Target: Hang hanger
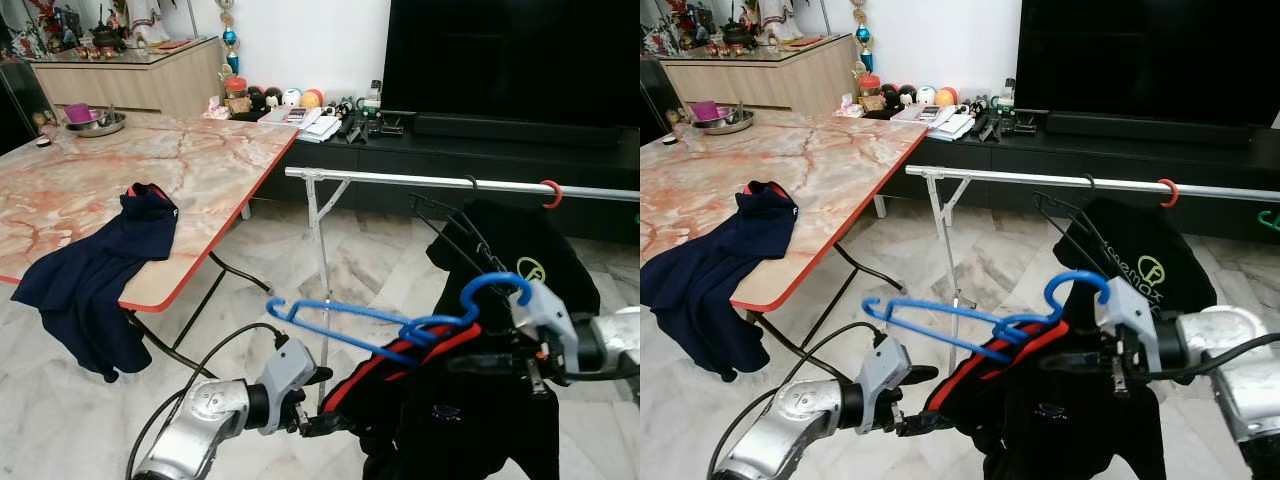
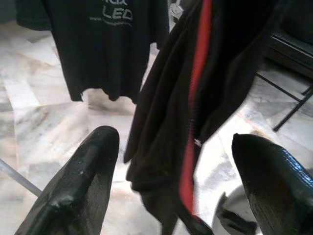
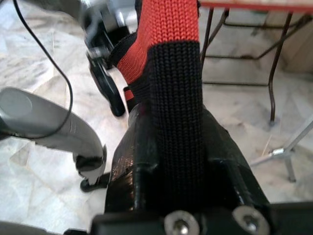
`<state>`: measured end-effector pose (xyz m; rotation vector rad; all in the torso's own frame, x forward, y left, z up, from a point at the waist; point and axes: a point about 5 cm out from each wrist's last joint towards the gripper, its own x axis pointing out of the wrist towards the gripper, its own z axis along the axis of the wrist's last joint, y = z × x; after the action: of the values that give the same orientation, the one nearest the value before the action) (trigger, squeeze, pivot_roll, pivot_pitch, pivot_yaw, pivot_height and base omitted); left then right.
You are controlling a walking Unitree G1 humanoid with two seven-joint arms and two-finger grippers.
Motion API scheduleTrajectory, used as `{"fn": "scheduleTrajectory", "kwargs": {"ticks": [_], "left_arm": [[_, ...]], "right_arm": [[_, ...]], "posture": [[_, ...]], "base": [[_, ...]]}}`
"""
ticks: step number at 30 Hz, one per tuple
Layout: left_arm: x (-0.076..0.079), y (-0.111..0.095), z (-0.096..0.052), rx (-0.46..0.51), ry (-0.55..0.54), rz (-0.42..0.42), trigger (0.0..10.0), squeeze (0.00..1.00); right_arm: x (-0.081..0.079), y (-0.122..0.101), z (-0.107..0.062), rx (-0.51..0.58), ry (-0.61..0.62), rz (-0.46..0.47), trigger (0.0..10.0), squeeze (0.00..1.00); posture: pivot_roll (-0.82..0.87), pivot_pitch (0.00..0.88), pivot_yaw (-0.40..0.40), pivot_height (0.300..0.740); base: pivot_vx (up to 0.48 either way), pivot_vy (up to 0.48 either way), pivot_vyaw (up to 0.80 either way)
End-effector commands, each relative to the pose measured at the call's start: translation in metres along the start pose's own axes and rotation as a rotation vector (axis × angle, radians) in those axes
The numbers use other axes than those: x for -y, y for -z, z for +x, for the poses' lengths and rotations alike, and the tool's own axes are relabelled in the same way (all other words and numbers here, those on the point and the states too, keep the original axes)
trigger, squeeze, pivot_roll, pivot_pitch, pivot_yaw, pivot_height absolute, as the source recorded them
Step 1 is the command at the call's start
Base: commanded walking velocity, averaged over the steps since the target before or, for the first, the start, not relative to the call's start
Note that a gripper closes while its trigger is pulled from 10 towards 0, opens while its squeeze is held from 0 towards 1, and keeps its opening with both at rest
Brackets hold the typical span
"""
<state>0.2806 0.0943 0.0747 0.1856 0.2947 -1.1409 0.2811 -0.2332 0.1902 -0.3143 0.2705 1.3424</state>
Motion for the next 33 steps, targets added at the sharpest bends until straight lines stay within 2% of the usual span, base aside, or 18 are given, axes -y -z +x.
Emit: {"fn": "scheduleTrajectory", "kwargs": {"ticks": [1,8,9,19,26,33], "left_arm": [[-0.003,-0.001,0.003,-0.017,-0.009,0.032,10.0,0.00],[-0.004,-0.004,0.010,-0.010,-0.012,0.045,10.0,0.00],[-0.005,-0.006,0.012,0.011,-0.018,0.041,0.0,0.00],[-0.002,-0.005,0.013,0.011,0.017,0.037,0.0,0.00],[0.005,-0.003,0.014,-0.008,0.086,0.026,0.0,0.00],[0.006,0.000,0.018,-0.020,0.061,0.027,0.0,0.00]], "right_arm": [[0.000,-0.015,-0.008,0.033,0.009,-0.042,0.0,0.00],[-0.003,-0.017,-0.009,0.028,0.010,-0.037,0.0,0.00],[-0.005,-0.017,-0.008,0.031,0.013,-0.029,0.0,0.00],[-0.005,-0.014,-0.005,0.020,0.018,-0.016,0.0,0.00],[-0.003,-0.012,-0.004,0.018,0.031,-0.006,0.0,0.00],[-0.002,-0.012,-0.003,0.020,0.036,-0.006,0.0,0.00]], "posture": [[0.03,0.000,0.003,0.740],[0.03,0.000,0.004,0.740],[0.03,0.000,0.003,0.740],[0.03,0.000,0.004,0.740],[0.03,0.000,0.004,0.740],[0.04,0.000,0.004,0.740]], "base": [[0.000,0.000,0.00],[0.000,0.000,0.00],[0.000,0.000,0.00],[0.000,0.000,0.00],[0.000,0.000,0.00],[0.000,0.000,0.00]]}}
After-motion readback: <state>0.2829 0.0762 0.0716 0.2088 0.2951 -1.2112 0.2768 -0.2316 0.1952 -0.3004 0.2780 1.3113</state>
